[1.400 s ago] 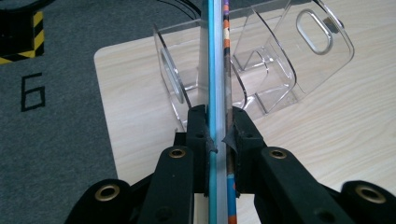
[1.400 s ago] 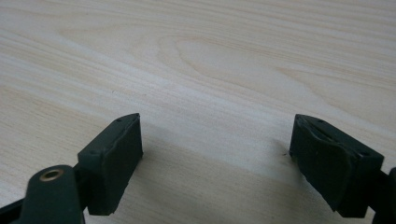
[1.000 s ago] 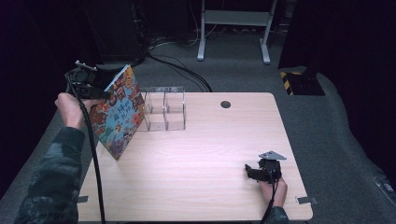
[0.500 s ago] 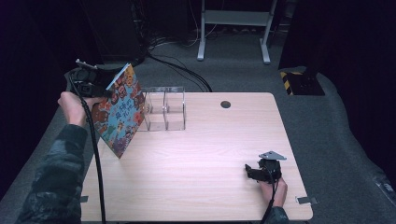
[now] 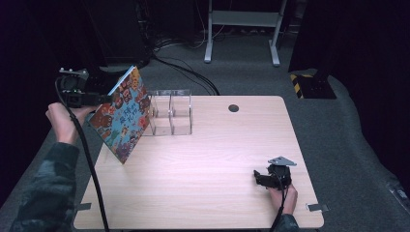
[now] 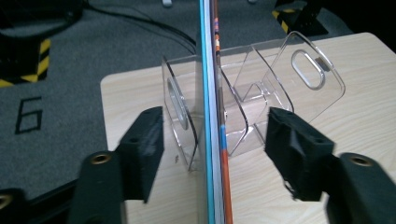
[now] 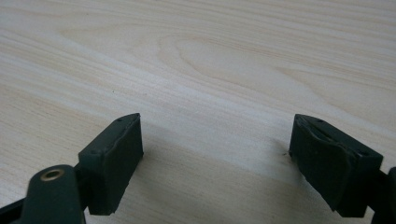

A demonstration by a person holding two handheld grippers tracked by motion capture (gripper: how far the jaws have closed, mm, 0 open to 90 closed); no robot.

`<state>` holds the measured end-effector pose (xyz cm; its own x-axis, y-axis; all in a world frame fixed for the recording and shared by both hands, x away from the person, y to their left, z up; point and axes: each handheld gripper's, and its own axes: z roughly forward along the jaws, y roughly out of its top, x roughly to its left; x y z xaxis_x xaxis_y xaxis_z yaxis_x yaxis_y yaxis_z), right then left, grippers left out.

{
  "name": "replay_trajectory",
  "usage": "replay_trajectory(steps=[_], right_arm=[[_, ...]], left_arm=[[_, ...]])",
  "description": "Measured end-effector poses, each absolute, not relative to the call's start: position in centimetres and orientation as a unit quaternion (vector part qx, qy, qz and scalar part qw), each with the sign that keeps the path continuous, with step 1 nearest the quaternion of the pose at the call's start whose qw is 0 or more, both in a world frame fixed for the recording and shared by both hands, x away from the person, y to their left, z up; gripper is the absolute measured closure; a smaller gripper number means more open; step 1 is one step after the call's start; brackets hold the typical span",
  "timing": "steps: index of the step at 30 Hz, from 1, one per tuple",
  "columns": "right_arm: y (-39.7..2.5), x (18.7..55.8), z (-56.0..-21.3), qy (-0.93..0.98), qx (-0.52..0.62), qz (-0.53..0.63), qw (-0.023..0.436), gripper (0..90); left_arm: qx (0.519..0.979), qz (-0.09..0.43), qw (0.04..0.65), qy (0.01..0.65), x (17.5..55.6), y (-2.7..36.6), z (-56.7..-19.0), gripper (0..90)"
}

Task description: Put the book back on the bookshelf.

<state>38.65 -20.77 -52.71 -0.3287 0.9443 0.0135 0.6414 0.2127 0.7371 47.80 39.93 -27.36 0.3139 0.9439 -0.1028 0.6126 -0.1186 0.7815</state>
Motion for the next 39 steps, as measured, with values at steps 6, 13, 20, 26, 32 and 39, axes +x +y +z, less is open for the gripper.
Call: replay_trajectory(steps=[6, 13, 20, 26, 32, 39], right_arm=[[-20.8, 38.6, -52.7, 0.745, 0.532, 0.331, 0.228, 17.0], [-20.8, 38.7, -52.7, 0.747, 0.528, 0.332, 0.23, 17.0], [-20.8, 38.7, -52.7, 0.747, 0.527, 0.333, 0.23, 17.1], [-20.8, 38.7, -52.7, 0.747, 0.527, 0.333, 0.23, 17.1], [-20.8, 38.7, -52.7, 0.748, 0.526, 0.334, 0.23, 17.2], [-20.8, 38.7, -52.7, 0.748, 0.525, 0.334, 0.23, 17.4]], left_arm=[[0.707, 0.246, 0.397, 0.531, 45.0, 40.4, -27.4, 19.4], [0.696, 0.264, 0.43, 0.51, 42.0, 40.6, -29.0, 15.8], [0.698, 0.277, 0.439, 0.494, 40.1, 40.4, -31.9, 15.1], [0.687, 0.271, 0.453, 0.499, 39.4, 40.4, -35.0, 33.7], [0.669, 0.275, 0.449, 0.524, 39.4, 40.4, -37.8, 40.9], [0.645, 0.247, 0.467, 0.551, 39.8, 40.4, -40.4, 56.0]])
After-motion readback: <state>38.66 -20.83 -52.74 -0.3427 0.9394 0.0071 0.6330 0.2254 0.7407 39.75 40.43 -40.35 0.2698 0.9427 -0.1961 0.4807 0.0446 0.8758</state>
